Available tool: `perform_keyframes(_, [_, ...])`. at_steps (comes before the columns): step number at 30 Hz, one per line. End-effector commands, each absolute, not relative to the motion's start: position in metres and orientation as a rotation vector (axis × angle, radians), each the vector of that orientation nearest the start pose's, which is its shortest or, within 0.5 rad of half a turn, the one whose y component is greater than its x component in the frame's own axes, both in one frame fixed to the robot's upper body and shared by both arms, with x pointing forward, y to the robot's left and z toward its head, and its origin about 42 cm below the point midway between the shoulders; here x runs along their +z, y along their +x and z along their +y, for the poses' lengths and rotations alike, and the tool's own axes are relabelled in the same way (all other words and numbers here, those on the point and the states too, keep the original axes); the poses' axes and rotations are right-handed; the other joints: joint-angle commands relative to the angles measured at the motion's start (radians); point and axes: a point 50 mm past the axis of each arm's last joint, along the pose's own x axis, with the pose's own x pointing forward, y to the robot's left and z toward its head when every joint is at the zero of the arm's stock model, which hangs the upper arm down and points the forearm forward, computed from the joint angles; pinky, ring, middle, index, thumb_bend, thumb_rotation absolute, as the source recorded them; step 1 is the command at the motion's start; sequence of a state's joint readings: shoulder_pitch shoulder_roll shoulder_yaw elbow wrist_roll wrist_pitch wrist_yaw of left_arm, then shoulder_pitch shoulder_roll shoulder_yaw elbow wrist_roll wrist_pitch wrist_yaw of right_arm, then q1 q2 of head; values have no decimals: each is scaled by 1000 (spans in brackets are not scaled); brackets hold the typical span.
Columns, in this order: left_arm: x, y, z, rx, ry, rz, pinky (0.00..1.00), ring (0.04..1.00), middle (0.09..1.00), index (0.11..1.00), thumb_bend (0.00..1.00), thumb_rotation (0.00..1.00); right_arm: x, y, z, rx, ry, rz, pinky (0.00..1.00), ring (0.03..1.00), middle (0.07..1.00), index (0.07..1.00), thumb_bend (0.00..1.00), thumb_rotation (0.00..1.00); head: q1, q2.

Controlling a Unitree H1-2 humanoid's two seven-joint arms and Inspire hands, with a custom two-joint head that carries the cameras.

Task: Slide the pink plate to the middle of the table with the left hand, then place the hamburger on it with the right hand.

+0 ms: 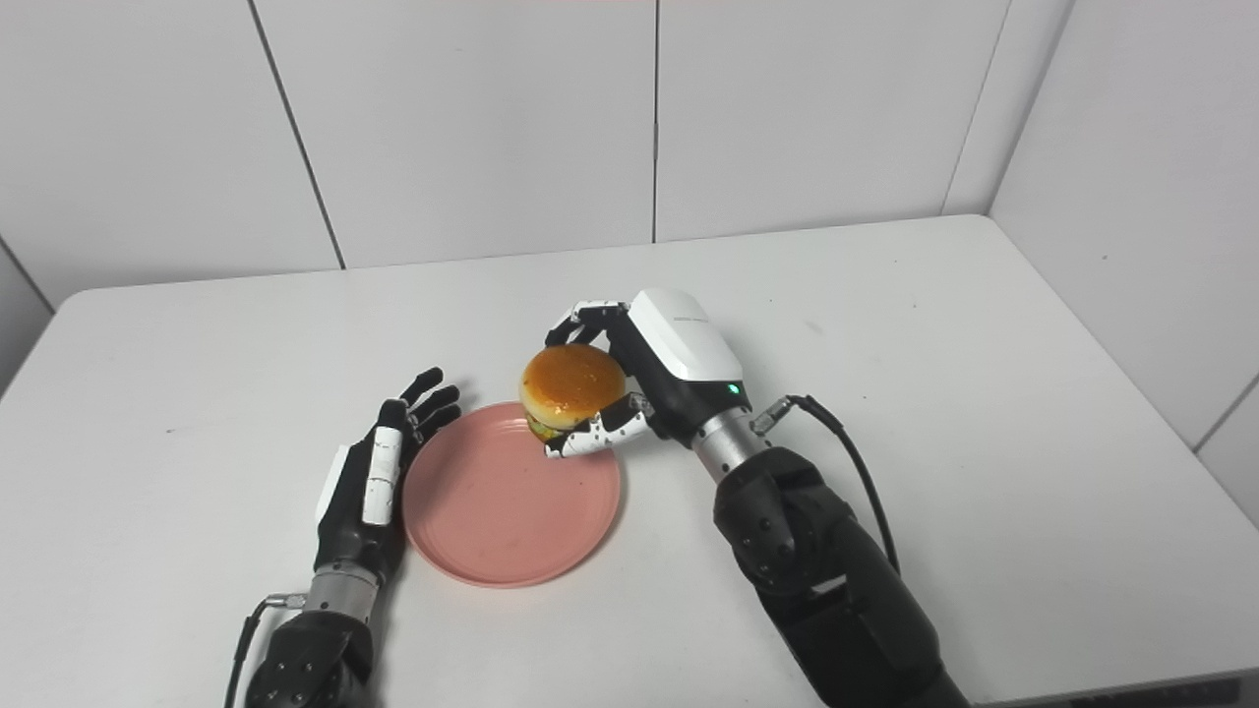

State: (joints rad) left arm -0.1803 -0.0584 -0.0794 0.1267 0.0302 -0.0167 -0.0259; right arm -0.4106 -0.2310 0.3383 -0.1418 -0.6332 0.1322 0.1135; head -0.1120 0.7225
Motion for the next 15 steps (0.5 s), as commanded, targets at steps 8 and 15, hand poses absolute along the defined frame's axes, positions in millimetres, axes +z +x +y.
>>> perform_keyframes(8, [134,341,134,-151,-30,-122,843,848,851,844,781,1000,256,377,-130,383,-963,-611,341,417,445,531,515,0,65,8])
perform_keyframes(15, [136,338,128,-134,-48,-122,848,871,879,876,765,1000,246,384,-124,423,-1009,-616,412,478,468,515,517,1,85,13])
